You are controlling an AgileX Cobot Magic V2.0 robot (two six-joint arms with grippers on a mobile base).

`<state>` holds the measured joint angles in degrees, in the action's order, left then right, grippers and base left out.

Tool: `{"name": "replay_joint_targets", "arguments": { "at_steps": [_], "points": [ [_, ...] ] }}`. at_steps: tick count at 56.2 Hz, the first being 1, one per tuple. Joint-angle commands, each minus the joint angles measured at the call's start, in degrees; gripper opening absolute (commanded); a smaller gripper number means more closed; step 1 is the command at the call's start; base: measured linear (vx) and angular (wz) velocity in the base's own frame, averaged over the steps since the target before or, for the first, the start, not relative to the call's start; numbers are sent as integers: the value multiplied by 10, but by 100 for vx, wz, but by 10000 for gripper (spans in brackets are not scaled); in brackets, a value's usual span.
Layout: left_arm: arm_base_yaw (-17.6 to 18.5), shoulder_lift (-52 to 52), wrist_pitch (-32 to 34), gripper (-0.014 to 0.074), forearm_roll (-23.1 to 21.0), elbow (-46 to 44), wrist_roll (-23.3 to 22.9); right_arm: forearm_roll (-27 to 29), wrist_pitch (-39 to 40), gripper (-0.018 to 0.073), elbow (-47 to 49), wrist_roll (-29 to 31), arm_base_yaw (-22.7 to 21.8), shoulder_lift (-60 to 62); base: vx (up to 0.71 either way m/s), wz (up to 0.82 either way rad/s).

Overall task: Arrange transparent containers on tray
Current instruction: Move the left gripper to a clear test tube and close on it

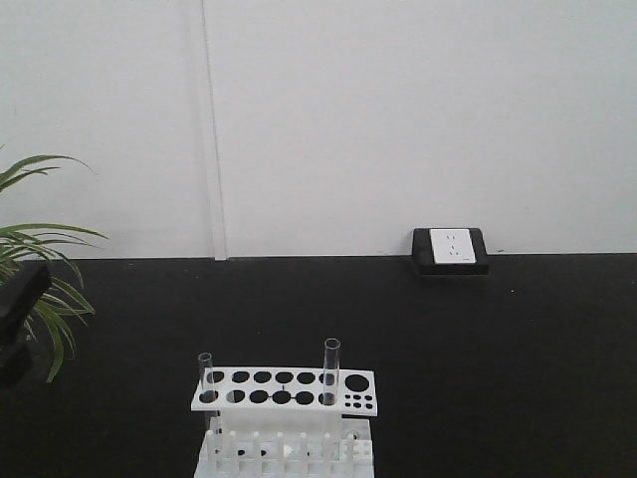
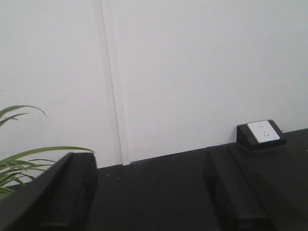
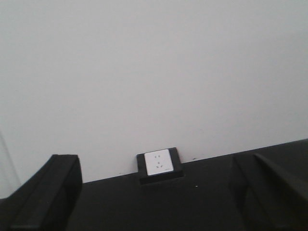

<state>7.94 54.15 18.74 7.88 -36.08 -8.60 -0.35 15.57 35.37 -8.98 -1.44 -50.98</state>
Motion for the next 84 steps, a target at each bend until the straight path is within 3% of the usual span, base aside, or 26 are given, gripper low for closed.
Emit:
{"name": "replay_joint_targets", "arguments": {
  "at_steps": [1, 11, 21, 31, 41, 48, 61, 84],
  "points": [
    [0, -8, 93, 535, 20, -1, -6, -63, 63, 623, 2, 6, 38, 5, 0, 0],
    [8, -8, 166, 503, 117, 73, -35, -195, 135, 574, -54, -1, 89, 5, 0, 0],
    [13, 16, 208, 488, 173, 134, -90, -207, 206, 568, -107, -5, 101, -4, 0, 0],
    [12, 125, 280, 488, 170, 120, -95, -207, 248, 568, -110, -31, 101, -50, 0, 0],
    [12, 270, 356, 488, 171, 60, -128, -207, 322, 568, -110, -41, 101, -100, 0, 0],
    [12, 349, 398, 488, 177, 15, -127, -208, 346, 568, -108, -41, 101, -124, 0, 0],
    [12, 449, 415, 488, 177, -54, -127, -207, 357, 568, -108, -35, 100, -137, 0, 0],
    [13, 528, 408, 488, 188, -134, -128, -207, 365, 568, -108, -30, 100, -137, 0, 0]
  ]
}}
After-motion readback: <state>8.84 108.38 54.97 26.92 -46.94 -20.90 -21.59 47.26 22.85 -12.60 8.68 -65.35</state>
